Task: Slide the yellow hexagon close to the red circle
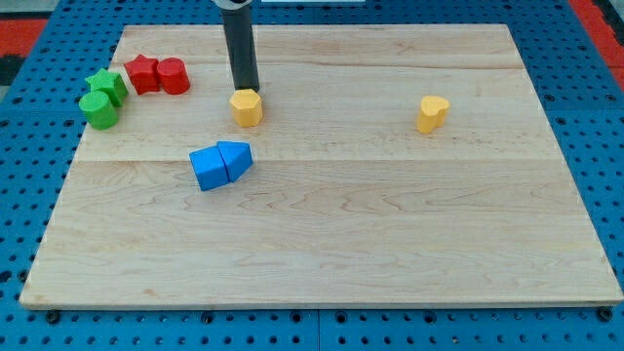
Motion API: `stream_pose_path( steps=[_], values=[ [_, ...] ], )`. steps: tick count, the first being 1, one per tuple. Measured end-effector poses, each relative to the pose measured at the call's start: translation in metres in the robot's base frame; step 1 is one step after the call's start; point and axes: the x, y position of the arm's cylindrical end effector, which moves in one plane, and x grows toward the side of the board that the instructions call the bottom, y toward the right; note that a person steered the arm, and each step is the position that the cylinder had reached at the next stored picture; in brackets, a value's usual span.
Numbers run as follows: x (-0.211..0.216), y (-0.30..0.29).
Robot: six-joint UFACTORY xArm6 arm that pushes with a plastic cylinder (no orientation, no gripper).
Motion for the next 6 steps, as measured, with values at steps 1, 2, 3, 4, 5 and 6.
stream_pose_path(
  steps=[1, 2, 3, 4, 5, 6],
  values=[
    [-0.014, 0.07],
    [0.003, 0.106],
    [0.04, 0.066],
    [0.044, 0.006],
    [0.044, -0.02],
    [0.044, -0.024]
  ],
)
